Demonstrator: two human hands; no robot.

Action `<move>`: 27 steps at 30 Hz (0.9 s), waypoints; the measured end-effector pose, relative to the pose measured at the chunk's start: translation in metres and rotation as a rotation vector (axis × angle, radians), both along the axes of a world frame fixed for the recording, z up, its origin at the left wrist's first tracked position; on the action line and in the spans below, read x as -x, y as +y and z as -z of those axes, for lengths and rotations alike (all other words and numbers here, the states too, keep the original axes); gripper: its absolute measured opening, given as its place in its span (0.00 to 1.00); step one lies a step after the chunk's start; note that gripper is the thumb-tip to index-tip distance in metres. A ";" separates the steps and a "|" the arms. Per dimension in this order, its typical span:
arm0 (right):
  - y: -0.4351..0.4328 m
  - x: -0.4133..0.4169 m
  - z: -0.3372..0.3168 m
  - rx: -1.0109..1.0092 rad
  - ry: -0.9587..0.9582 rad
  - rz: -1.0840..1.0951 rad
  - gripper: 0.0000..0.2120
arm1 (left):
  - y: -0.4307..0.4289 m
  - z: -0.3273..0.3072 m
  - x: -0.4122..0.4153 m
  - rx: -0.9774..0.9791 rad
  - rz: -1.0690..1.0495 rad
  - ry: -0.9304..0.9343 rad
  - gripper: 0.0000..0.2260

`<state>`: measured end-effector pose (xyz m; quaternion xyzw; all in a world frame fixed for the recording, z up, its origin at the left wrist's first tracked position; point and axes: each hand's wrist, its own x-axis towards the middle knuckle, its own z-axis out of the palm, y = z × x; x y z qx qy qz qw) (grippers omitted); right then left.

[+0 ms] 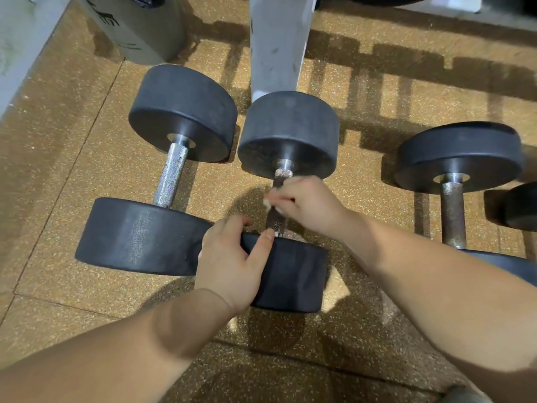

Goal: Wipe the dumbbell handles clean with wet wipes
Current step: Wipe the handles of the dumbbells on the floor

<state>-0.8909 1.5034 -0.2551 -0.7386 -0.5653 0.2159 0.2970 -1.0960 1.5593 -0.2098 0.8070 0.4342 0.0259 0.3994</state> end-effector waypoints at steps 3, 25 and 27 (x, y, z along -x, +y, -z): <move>0.018 -0.007 0.005 -0.056 -0.056 0.354 0.07 | 0.000 0.000 0.000 -0.001 0.000 0.011 0.31; -0.017 0.011 0.002 -0.002 0.019 -0.057 0.09 | 0.000 -0.003 -0.001 0.005 -0.010 0.015 0.33; -0.007 0.003 0.001 -0.025 -0.066 0.072 0.09 | -0.001 -0.005 -0.002 0.001 -0.007 0.036 0.33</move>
